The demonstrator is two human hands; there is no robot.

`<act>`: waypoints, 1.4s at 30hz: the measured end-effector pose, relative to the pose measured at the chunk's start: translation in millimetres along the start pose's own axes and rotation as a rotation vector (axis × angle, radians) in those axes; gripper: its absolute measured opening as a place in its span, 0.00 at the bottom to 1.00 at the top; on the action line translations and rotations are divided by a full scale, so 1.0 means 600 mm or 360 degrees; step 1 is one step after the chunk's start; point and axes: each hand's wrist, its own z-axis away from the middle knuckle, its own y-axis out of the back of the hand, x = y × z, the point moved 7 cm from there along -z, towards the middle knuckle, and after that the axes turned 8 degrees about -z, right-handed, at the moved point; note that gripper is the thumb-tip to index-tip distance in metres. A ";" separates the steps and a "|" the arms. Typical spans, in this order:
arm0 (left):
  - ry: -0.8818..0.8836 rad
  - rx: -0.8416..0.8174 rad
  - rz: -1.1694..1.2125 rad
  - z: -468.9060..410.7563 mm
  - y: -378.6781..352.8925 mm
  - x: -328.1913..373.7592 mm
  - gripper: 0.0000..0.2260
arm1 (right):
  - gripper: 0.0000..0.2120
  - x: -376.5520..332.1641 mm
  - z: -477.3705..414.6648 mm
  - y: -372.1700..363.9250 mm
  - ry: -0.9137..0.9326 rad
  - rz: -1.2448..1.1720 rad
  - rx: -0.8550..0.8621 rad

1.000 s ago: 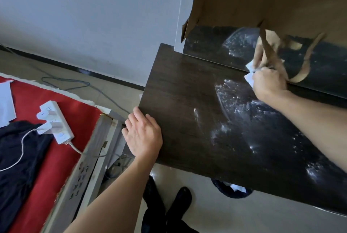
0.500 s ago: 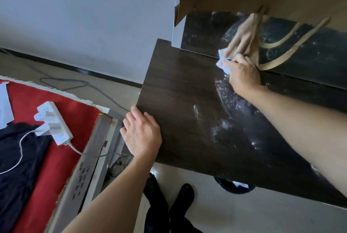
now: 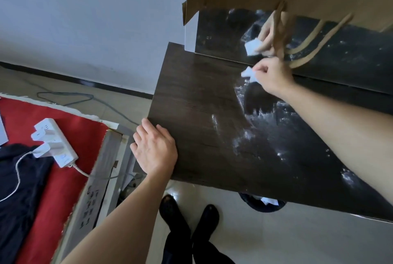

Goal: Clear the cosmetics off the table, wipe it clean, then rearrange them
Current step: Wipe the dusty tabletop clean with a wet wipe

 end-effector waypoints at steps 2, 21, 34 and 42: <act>-0.0008 0.0011 -0.0005 0.000 -0.001 0.000 0.16 | 0.12 0.006 -0.019 -0.024 -0.0083 0.0032 0.0212; -0.0003 0.0032 -0.0040 -0.001 -0.003 0.000 0.17 | 0.12 -0.051 -0.002 -0.098 0.0084 0.0015 0.0061; 0.0000 0.0036 -0.0022 0.001 0.000 -0.001 0.16 | 0.14 -0.103 0.071 -0.134 0.0240 -0.0137 -0.0373; -0.0014 0.0042 -0.0018 0.001 0.000 -0.001 0.16 | 0.09 -0.032 0.374 -0.094 0.0664 0.0152 -0.1075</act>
